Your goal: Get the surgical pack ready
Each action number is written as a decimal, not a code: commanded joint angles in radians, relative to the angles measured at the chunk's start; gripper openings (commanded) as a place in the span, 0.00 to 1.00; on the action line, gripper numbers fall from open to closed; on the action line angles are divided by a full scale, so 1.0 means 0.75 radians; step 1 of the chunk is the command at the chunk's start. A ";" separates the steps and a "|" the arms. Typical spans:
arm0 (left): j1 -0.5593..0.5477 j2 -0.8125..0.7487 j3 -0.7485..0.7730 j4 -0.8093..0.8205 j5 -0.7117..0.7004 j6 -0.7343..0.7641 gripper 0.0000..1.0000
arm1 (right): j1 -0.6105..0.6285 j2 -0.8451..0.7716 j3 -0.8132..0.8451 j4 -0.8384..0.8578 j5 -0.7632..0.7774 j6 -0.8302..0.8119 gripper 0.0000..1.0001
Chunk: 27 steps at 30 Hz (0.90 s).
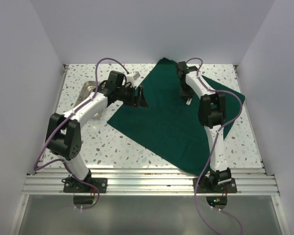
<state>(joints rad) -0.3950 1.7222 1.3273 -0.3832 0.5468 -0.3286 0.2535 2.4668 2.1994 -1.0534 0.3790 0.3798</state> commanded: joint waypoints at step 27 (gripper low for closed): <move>0.011 0.072 0.079 -0.043 0.050 0.080 0.78 | -0.068 -0.131 -0.038 0.073 -0.096 0.052 0.00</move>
<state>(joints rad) -0.3931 1.7699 1.3502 -0.4114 0.5648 -0.2947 0.2092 2.4577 2.1818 -1.0164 0.3428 0.3889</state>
